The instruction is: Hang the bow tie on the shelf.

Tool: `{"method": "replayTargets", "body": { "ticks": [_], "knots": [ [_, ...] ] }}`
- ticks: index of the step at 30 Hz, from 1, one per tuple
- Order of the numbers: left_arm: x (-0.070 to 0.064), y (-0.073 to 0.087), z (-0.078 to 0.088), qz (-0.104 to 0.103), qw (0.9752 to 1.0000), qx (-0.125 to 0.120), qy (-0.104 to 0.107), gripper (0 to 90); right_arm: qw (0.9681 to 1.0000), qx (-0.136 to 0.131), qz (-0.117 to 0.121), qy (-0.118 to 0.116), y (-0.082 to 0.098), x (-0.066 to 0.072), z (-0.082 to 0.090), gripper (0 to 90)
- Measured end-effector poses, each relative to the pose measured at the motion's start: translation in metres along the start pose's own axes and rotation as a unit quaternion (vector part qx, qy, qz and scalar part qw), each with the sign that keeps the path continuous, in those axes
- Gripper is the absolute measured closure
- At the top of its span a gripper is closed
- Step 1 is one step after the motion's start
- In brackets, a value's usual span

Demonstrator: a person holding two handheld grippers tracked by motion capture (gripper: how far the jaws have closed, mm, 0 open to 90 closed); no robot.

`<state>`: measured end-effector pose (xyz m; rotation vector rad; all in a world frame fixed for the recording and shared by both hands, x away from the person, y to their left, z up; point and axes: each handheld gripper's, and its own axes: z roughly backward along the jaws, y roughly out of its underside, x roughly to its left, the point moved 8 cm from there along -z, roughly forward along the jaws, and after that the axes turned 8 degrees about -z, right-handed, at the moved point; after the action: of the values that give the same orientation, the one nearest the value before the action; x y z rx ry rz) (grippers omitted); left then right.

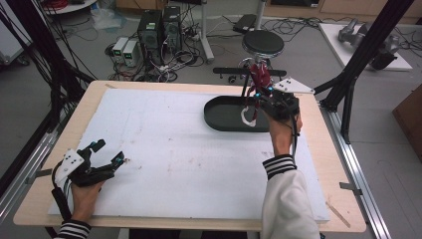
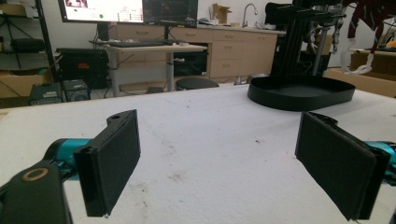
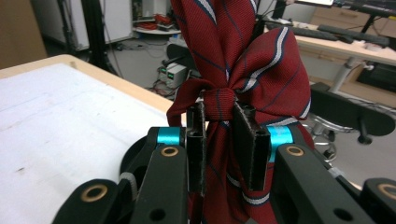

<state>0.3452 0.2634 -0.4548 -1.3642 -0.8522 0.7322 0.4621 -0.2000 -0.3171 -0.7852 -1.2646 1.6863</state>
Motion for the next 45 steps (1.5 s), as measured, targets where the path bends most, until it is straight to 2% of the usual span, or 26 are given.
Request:
{"method": "replayTargets", "body": {
  "ticks": [13,17,24,29,32,41,45],
  "knots": [
    [0.0,0.0,0.0,-0.001,1.0,0.0,-0.001,14.5,0.9995,-0.001,0.002,0.033,-0.012,-0.024,-0.021,75.5],
    [0.0,0.0,0.0,0.0,1.0,0.0,0.0,14.5,0.9992,0.003,-0.004,0.041,-0.015,-0.031,-0.028,75.5],
    [0.001,0.0,0.0,0.002,1.0,0.0,0.0,14.5,0.9986,0.001,-0.007,0.053,-0.017,-0.04,-0.037,75.5],
    [0.001,0.0,0.0,0.003,1.0,0.0,0.0,14.5,0.9978,-0.001,-0.001,0.066,-0.018,-0.046,-0.044,75.5],
    [0.0,0.0,0.0,0.003,1.0,0.0,0.0,14.5,0.9974,-0.003,-0.01,0.071,-0.017,-0.052,-0.048,75.5],
    [0.001,0.0,0.0,0.002,1.0,0.0,-0.001,14.4,0.9972,-0.004,-0.017,0.073,-0.023,-0.056,-0.058,75.4],
    [0.001,0.0,0.0,0.001,1.0,0.001,0.0,14.5,0.9964,-0.006,-0.014,0.083,-0.023,-0.059,-0.062,75.4]
  ]
}}
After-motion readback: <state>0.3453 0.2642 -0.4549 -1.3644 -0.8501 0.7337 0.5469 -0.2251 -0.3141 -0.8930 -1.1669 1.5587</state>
